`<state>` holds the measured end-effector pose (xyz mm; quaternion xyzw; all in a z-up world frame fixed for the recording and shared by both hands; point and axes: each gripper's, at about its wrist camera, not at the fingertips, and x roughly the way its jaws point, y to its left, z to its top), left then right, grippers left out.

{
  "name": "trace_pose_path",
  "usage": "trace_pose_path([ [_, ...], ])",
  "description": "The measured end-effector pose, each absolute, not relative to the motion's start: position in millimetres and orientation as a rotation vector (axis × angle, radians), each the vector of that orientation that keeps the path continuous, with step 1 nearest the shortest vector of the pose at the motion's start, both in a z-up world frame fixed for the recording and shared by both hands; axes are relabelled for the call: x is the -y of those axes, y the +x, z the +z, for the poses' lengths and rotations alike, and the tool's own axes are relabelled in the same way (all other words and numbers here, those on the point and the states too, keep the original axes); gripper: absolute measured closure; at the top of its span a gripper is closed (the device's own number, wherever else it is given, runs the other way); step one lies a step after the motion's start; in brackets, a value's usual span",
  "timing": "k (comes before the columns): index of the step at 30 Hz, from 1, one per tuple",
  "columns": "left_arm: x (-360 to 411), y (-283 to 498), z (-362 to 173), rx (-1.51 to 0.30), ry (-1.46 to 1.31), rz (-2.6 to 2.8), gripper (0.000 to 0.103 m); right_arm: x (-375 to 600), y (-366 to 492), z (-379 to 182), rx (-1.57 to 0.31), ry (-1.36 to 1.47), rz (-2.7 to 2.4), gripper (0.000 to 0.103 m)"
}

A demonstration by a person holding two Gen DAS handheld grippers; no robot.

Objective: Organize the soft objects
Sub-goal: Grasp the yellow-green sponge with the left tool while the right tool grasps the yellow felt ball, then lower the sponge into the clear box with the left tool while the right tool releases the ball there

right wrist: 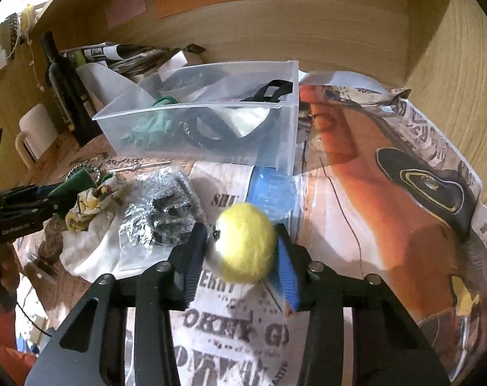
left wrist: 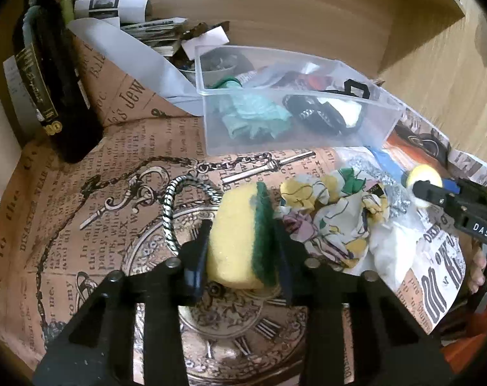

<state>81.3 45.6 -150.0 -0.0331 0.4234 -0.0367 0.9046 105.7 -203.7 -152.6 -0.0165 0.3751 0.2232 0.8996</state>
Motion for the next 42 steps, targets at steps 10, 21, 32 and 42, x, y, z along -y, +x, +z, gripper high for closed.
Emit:
trace_pose_path([
  [10,-53.8,79.1,-124.3,-0.79,-0.087,-0.055,0.072,204.1,105.8,-128.1,-0.685,-0.036,0.464,0.066],
  [21,-53.1,106.2,-81.8,-0.661,-0.056,-0.032,0.072,193.6,116.4,-85.1,-0.529,-0.043,0.478,0.066],
  [32,-41.5,154.6,-60.7,-0.627,-0.031,-0.04,0.072,168.7,148.6,-56.0,-0.433,-0.124,0.505,0.066],
  [42,-30.8,201.3,-86.7,-0.744,-0.032,-0.077,0.072,141.9,195.6,-81.0,-0.55,-0.141,0.534,0.066],
])
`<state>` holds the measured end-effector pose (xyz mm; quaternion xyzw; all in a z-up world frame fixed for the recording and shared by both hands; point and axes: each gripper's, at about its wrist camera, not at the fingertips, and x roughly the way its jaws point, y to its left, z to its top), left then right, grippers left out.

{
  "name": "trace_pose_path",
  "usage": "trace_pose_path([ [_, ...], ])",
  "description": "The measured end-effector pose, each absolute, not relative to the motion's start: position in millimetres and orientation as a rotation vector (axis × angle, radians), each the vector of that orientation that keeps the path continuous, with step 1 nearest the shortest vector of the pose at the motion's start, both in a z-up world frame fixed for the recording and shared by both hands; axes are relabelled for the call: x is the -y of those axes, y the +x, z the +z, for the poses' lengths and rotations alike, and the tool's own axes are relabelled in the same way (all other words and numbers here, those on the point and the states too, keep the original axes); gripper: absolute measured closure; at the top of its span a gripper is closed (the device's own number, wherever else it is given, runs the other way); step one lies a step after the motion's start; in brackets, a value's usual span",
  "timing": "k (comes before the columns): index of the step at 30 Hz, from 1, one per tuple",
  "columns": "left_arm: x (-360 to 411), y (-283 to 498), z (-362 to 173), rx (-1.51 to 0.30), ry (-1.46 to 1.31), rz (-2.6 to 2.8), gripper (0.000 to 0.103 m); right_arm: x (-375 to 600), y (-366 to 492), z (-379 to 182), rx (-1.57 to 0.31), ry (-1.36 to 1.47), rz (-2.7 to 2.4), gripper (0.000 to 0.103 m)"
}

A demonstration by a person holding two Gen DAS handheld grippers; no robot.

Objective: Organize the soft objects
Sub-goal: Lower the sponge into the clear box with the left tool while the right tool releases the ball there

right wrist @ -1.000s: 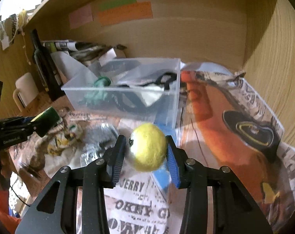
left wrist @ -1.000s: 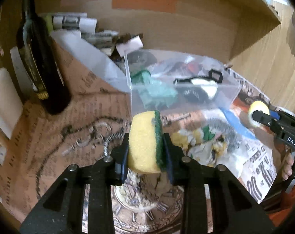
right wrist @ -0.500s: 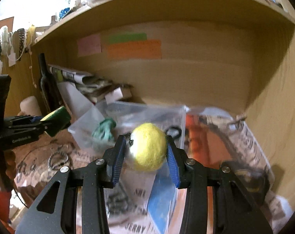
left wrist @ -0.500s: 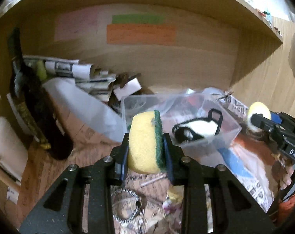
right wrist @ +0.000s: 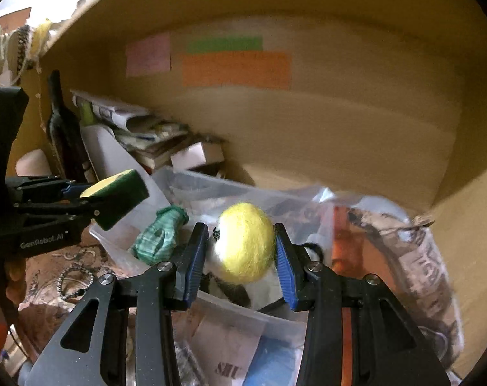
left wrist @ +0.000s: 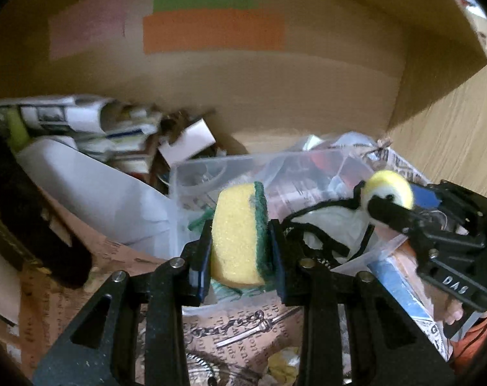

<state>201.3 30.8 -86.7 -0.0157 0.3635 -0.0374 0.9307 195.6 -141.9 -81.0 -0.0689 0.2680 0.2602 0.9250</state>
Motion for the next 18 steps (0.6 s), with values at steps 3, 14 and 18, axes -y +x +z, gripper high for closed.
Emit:
trace_pose_path([
  [3,-25.8,213.0,-98.5,-0.785,-0.024,-0.086,0.072,136.8,207.8,-94.0,-0.603,-0.139,0.538,0.066],
  [14,-21.6,231.8,-121.8,-0.869,-0.029,-0.109,0.068,135.1,221.3,-112.3,-0.669,-0.159,0.504,0.064],
  [18,-19.9,228.9,-120.3,-0.855,-0.022,-0.102,0.051,136.3,219.1,-109.9,-0.652,-0.162,0.491,0.048],
])
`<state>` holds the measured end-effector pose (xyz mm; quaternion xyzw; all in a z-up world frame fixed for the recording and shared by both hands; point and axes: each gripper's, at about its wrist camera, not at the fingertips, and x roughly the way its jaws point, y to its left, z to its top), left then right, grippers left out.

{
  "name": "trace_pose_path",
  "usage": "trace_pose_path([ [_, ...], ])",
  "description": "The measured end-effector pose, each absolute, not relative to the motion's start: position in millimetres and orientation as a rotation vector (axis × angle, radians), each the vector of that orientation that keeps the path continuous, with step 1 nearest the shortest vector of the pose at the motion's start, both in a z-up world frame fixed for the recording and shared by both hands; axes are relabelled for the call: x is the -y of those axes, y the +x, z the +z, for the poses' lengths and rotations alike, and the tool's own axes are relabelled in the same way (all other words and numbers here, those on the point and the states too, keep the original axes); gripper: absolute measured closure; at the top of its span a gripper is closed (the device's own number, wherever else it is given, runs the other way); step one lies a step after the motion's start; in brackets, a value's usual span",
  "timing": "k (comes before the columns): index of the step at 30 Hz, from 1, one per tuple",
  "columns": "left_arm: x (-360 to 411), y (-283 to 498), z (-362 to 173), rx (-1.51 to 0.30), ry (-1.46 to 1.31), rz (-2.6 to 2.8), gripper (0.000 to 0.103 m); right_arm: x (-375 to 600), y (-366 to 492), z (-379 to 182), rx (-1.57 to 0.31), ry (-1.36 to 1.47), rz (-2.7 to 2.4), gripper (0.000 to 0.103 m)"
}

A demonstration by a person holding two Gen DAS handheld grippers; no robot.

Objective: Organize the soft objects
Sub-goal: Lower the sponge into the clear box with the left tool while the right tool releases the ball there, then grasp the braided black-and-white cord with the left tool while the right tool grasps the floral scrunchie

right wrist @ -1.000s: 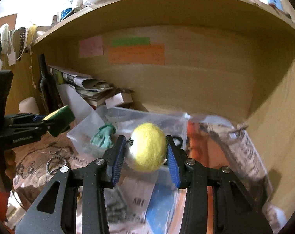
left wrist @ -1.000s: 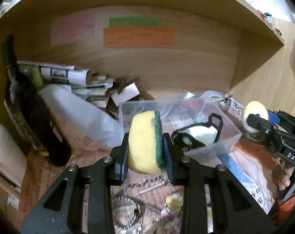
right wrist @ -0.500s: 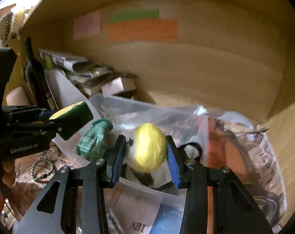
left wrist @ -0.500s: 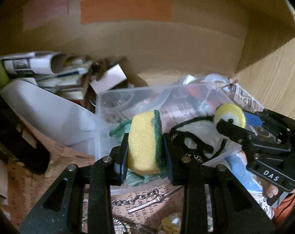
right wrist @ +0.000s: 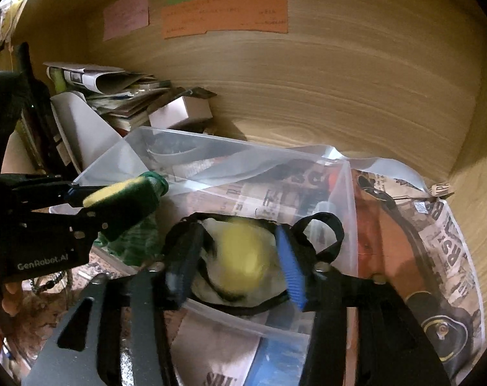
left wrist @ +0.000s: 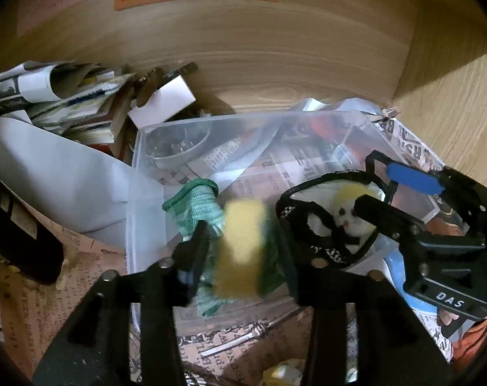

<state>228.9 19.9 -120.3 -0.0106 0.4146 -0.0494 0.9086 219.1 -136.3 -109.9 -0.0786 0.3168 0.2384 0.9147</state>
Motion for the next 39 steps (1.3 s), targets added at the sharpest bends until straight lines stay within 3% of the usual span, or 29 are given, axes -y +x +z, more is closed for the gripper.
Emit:
trace_pose_path([
  [2,-19.4,223.3,-115.6,-0.83,-0.019,-0.095,0.044,136.8,215.9,-106.6,-0.631,-0.166,0.481,0.039],
  [7,-17.6,207.2,-100.0,-0.782,-0.003,-0.087,0.038,139.6,205.6,-94.4,-0.569,-0.17,0.469,0.029],
  [11,-19.6,187.9,-82.9,-0.724,-0.01,-0.078,0.027,142.2,194.1,-83.0,-0.528,-0.171,0.469,0.018],
  [16,-26.7,161.8,-63.8,-0.659,-0.031,-0.065,0.014,149.0,174.5,-67.5,-0.483,-0.161,0.479,0.017],
  [20,-33.7,139.8,-55.1,-0.613,-0.032,-0.032,0.004,156.4,156.3,-56.0,-0.438,-0.133,0.491,0.007],
  [30,-58.7,103.8,-85.0,-0.687,-0.066,0.055,0.004,161.9,123.2,-63.4,-0.429,-0.128,0.525,0.002],
  [39,-68.9,92.2,-137.7,-0.821,-0.077,0.094,0.004,149.2,116.6,-103.9,-0.56,-0.143,0.577,0.002],
])
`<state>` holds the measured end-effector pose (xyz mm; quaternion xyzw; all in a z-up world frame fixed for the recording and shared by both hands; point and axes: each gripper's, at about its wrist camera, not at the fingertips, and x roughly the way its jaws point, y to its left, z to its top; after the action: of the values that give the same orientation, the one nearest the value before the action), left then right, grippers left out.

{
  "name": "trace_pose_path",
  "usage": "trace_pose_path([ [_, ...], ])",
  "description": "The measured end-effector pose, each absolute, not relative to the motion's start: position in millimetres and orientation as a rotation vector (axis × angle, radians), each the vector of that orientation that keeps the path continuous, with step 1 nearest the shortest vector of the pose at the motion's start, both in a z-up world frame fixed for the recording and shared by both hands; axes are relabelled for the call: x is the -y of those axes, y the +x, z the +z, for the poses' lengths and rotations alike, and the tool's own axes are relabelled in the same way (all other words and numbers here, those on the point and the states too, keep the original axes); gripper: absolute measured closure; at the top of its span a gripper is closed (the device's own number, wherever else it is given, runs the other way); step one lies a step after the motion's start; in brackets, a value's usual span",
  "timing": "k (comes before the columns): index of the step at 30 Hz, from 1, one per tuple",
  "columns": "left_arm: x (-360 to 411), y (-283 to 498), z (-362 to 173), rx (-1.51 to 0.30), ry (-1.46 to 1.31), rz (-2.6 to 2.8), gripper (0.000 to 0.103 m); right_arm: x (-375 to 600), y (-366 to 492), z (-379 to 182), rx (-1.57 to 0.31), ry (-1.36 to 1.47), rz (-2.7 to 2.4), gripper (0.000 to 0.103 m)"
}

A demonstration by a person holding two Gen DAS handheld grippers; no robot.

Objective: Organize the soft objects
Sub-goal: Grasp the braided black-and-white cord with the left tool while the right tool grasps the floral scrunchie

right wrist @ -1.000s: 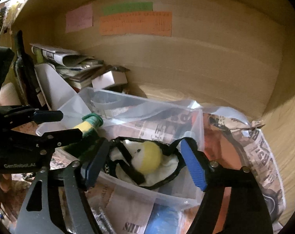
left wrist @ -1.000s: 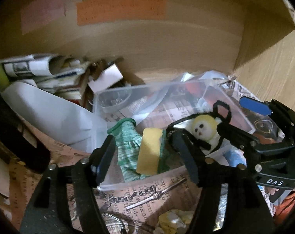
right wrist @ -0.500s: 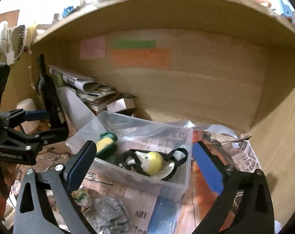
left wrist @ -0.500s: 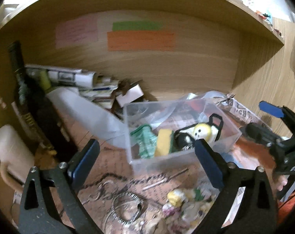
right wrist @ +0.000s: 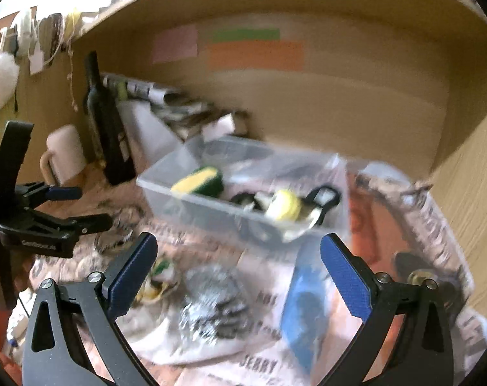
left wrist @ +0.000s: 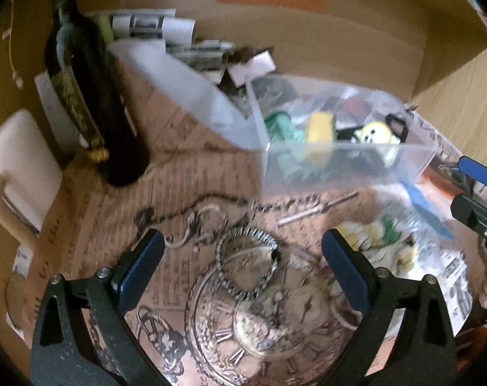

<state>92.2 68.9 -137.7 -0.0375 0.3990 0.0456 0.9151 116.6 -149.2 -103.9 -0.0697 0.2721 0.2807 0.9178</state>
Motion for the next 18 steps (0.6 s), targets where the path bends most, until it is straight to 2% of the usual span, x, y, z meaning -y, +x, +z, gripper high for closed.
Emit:
trace_pose_path([
  [5,-71.1,87.4,-153.9,-0.848,-0.094,0.099,0.004,133.2,113.3,-118.7,-0.623,-0.123,0.678,0.003],
  [6,-71.4,86.8,-155.6,-0.85,-0.097,0.099,0.007,128.7,111.8,-121.1,-0.63,-0.124,0.697,0.004],
  [7,-71.7,86.5,-156.9,-0.853,-0.099,0.096,0.011,124.8,110.7,-122.6,-0.636,-0.128,0.71,0.008],
  [9,-71.7,88.2,-161.6,-0.877,-0.093,0.083,0.026,116.3,110.5,-126.8,-0.655,-0.141,0.739,0.015],
  [13,-71.4,91.4,-170.2,-0.897,-0.092,0.072,0.036,104.1,112.6,-134.7,-0.693,-0.162,0.772,0.031],
  [15,-70.1,90.7,-171.1,-0.888,-0.071,0.08,0.046,99.5,114.7,-139.9,-0.716,-0.175,0.78,0.038],
  [18,-68.9,89.4,-169.7,-0.882,-0.067,0.07,0.061,94.0,118.1,-146.5,-0.747,-0.186,0.789,0.057],
])
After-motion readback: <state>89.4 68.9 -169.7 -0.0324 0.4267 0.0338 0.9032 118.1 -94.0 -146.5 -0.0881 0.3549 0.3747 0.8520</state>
